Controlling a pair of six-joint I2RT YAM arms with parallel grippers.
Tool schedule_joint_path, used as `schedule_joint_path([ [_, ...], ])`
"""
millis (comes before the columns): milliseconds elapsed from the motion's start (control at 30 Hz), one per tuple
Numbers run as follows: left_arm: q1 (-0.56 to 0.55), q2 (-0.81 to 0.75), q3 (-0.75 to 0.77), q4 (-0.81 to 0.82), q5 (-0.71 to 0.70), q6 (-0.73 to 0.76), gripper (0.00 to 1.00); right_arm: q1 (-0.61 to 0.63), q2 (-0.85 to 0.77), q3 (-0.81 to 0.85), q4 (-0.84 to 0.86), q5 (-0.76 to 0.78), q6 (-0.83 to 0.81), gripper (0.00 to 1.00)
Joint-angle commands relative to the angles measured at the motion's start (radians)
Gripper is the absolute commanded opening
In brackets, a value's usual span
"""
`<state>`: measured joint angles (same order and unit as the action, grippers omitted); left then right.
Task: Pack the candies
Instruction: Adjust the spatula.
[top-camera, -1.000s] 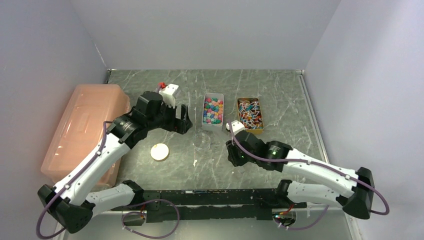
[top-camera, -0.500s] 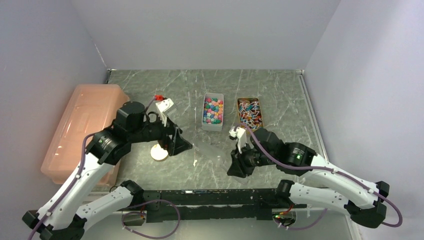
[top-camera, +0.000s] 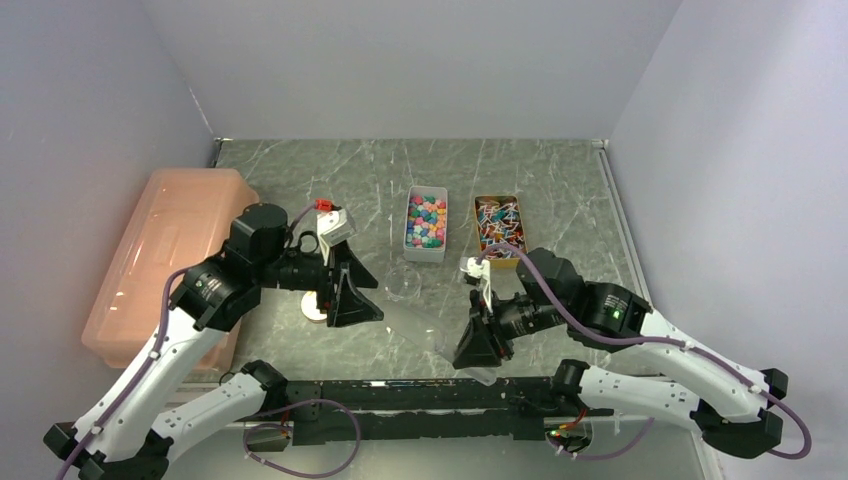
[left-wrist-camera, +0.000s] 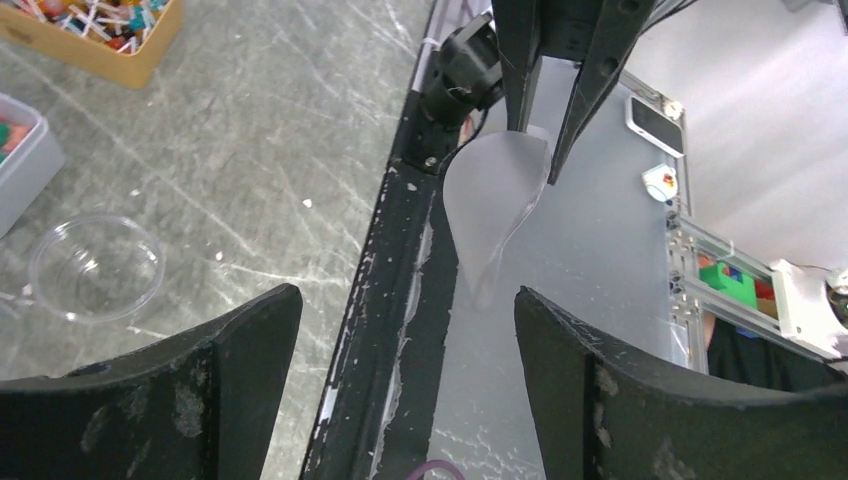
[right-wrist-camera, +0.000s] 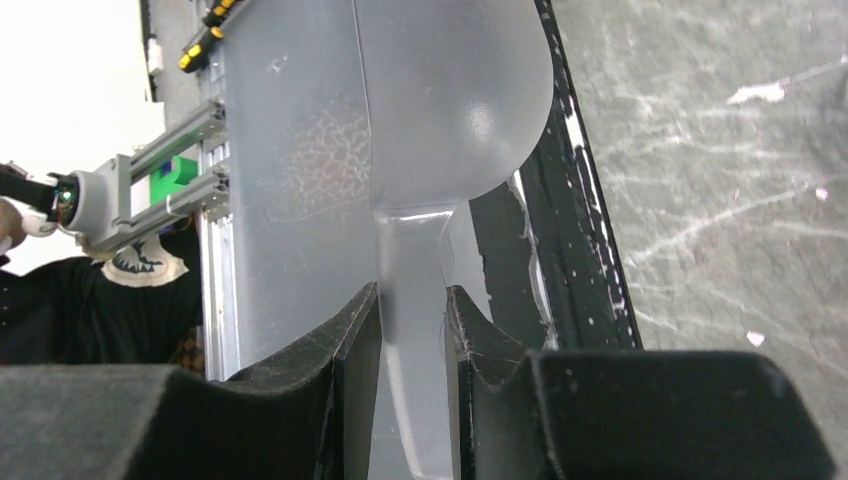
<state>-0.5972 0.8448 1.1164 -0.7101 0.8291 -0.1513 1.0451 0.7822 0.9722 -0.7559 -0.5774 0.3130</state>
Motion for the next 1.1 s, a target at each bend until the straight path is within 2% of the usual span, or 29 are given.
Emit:
schedule_joint_path([
  [0,-0.003,0.011,0.013,0.070,0.148,-0.004,0.82,0.003,0.027,0.097,0.089,-0.083,-0.032,0.04],
  [133,-0.003,0.006,-0.007,0.135,0.174,-0.041,0.78,0.004,0.082,0.134,0.063,-0.096,-0.052,0.04],
  [167,-0.003,0.008,-0.004,0.144,0.177,-0.044,0.76,0.004,0.092,0.141,0.060,-0.100,-0.057,0.04],
  [200,-0.003,0.017,0.010,0.138,0.178,-0.039,0.69,0.004,0.106,0.151,0.065,-0.109,-0.063,0.04],
  [500,-0.003,0.049,0.038,0.095,0.192,0.003,0.50,0.003,0.112,0.157,0.109,-0.119,-0.046,0.04],
  [633,-0.003,0.045,0.032,0.102,0.201,0.002,0.31,0.003,0.126,0.166,0.096,-0.110,-0.046,0.05],
  [733,-0.003,0.045,0.029,0.119,0.217,-0.007,0.04,0.003,0.136,0.175,0.095,-0.091,-0.042,0.05],
  [967,-0.003,0.039,0.029,0.108,0.205,-0.002,0.03,0.003,0.152,0.202,0.077,-0.061,-0.040,0.09],
  [1000,-0.003,0.038,0.029,0.106,0.194,-0.005,0.03,0.003,0.152,0.205,0.071,-0.054,-0.040,0.12],
  [1067,-0.003,0.035,0.027,0.111,0.149,-0.027,0.03,0.003,0.151,0.212,0.054,-0.022,-0.036,0.26],
])
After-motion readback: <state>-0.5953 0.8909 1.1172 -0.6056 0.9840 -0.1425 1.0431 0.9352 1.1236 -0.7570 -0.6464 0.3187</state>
